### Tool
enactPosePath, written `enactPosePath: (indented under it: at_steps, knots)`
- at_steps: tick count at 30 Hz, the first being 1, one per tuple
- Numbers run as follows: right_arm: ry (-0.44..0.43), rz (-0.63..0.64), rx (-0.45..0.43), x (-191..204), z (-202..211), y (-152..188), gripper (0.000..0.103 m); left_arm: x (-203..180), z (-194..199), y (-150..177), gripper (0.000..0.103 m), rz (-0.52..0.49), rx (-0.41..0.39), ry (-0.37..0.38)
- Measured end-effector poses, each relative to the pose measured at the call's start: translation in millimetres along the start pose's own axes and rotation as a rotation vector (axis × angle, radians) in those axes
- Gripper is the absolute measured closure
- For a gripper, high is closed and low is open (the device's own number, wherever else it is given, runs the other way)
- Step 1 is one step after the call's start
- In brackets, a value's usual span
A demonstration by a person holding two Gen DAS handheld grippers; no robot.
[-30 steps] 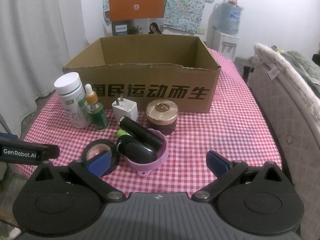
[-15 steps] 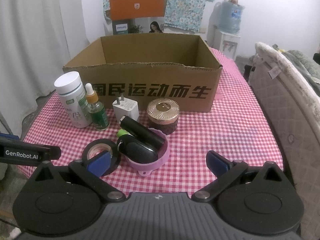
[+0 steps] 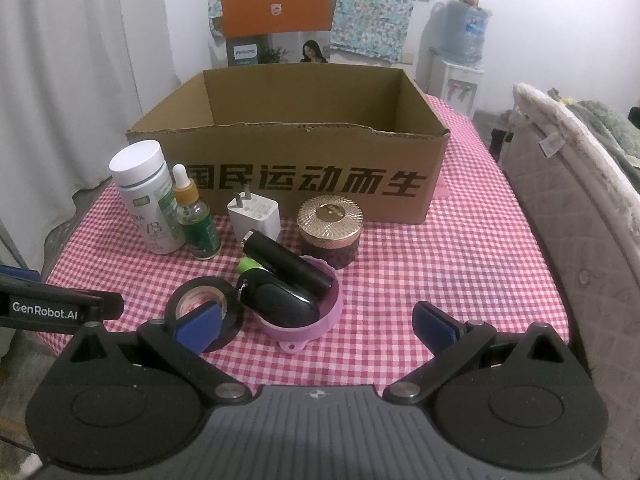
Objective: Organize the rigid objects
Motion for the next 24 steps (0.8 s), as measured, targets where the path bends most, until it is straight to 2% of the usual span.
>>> enactPosePath:
  at_steps: [16,24]
  knots:
    - [0.001,0.001,-0.003,0,-1,0,0.000,-6,-6,-1,0.000,-0.023,0.013,0.004]
    - [-0.025,-0.018,-0.043,-14,0,-1,0.000,-23,-1,-8,0.000,-0.096,-0.033,0.040]
Point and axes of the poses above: each gripper's, at about its wrist camera, not at the fingertips, and z roughly against the way its jaws point, x to its left, y to its underside, the point moved 5 cm from there along -z, roughly the way its jaws point
